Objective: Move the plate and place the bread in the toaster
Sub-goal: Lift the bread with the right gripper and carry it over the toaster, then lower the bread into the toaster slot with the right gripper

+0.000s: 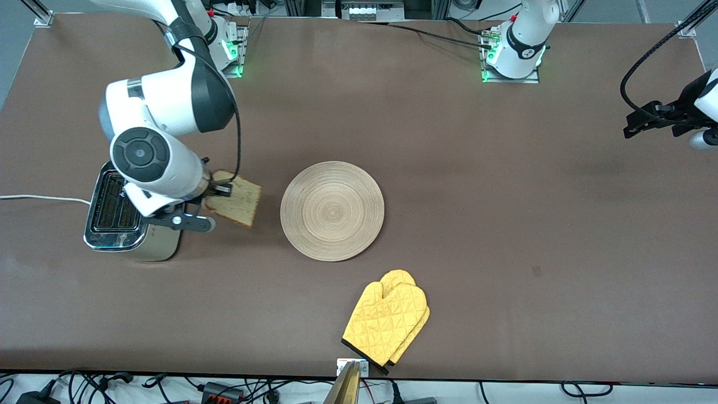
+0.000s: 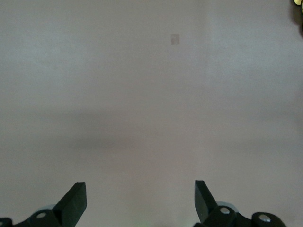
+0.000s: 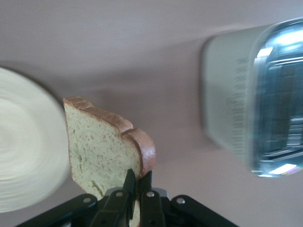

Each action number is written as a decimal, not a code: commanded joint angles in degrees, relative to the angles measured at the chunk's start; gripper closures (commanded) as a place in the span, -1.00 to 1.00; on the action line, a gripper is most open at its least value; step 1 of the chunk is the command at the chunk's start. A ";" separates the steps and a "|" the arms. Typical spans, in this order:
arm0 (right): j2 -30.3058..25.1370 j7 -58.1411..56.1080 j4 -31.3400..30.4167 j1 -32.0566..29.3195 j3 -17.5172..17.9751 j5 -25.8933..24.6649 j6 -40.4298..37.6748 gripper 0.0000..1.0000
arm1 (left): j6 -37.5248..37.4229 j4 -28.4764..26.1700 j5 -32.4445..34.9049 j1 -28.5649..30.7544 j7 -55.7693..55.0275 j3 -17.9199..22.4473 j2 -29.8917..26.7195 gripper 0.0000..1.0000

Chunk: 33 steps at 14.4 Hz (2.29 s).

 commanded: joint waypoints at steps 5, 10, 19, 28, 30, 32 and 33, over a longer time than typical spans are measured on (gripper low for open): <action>0.36 -20.46 6.05 -7.22 -0.04 -18.32 -11.89 1.00 | -0.06 -0.65 -0.97 -0.10 -0.75 -0.22 -0.72 -1.00; 1.67 -28.84 6.85 -7.75 -3.64 -24.40 -11.47 1.00 | -0.33 -0.65 -1.40 -0.11 -0.67 -0.22 -0.81 -1.00; 4.31 -27.79 4.56 -8.81 -3.64 -23.98 -5.76 1.00 | -0.41 -0.56 -2.20 -0.11 -0.75 -0.22 -0.81 -1.00; 4.40 -24.89 2.46 -8.28 -3.64 -21.08 -6.11 1.00 | -1.12 0.40 -2.28 -0.11 -0.75 -0.22 -0.28 -1.00; 4.40 -24.89 2.10 -8.46 -3.64 -20.81 -5.84 1.00 | -1.73 0.40 -2.28 -0.11 -0.75 -0.22 -0.28 -1.00; 4.40 -24.89 2.10 -8.37 -3.64 -20.81 -5.40 1.00 | -1.82 0.40 -2.37 -0.02 -0.75 -0.13 -0.20 -1.00; 4.49 -24.45 2.10 -8.37 -3.64 -20.81 -4.62 1.00 | -1.91 0.40 -2.46 0.07 -0.67 -0.13 -0.20 -1.00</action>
